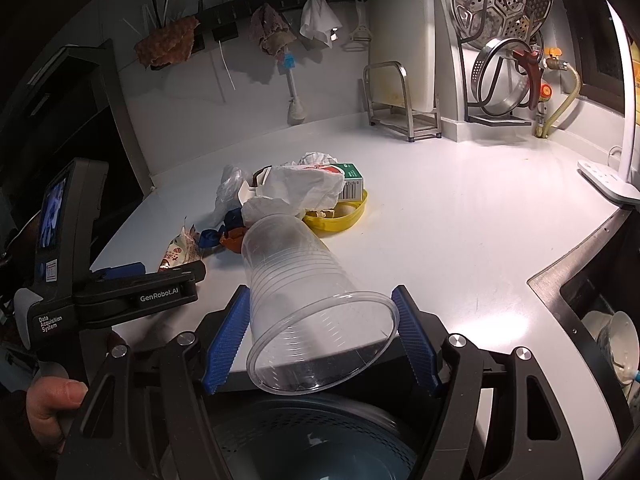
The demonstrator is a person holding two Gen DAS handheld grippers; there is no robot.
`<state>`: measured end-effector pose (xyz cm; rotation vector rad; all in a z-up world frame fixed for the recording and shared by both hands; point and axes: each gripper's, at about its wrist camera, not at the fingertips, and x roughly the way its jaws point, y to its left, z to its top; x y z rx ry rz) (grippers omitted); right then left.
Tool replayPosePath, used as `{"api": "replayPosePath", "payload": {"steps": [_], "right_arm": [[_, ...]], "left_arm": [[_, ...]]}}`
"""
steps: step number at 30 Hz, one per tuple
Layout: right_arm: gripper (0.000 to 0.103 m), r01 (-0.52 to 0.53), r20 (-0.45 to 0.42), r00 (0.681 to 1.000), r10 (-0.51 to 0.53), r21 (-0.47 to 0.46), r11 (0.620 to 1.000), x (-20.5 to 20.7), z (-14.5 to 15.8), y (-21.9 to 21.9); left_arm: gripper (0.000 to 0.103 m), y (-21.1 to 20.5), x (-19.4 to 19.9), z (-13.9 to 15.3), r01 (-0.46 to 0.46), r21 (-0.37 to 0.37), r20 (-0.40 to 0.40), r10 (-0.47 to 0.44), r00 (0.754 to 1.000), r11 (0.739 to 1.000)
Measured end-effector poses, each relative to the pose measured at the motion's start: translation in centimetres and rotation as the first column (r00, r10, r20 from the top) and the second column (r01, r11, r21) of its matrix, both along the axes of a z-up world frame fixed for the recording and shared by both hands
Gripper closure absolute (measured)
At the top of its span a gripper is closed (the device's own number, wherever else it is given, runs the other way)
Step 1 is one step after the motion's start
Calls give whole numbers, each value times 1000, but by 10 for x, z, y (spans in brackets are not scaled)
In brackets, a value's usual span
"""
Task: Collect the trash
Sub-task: 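Grasp the clear cup with the right tool while the left tool grasps the snack wrapper, then carry the wrapper over the basket and open the left tool to drop it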
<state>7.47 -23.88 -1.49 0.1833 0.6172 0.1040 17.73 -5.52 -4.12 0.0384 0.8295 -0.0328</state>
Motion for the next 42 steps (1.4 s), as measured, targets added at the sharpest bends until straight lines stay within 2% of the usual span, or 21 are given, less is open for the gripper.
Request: {"api": "replayPosePath", "payload": {"steps": [3,5,7,9,14,19,27,42], "right_arm": [[34,-2,-2,1000,2,1,1000,-1,-1,1],[34,0,-3,1000,0,2,1000,-2,-1,2],[34,3,-5,1000,-3,4,1000,-3,-2,3],[34,4,-5,1000,-4,2,1000,-4,-1,4],[34,11,-7,1000,-11,-3,1000,-8,-1,7],[34,34,-7,999,-34,3,999,-21,5,10],[34,86,-14,996,-86,-2,996,-67,17,15],[34,201,-104,974,-202,-24,979,-165,-13,5]], "left_arm": [[37,1,4,-6,11,-15,-31,-12,999,1000],[47,2,2,-5,14,-21,-22,-14,1000,1000],[67,3,2,-5,19,-25,-19,-20,1000,999],[73,6,0,-4,27,-45,-20,-28,999,999],[76,11,-11,-1,50,-59,-2,-50,999,997],[76,13,-34,13,70,-36,38,-69,997,997],[76,14,-86,32,144,-29,58,-143,988,989],[75,-24,-182,1,331,-21,-2,-332,943,943]]}}
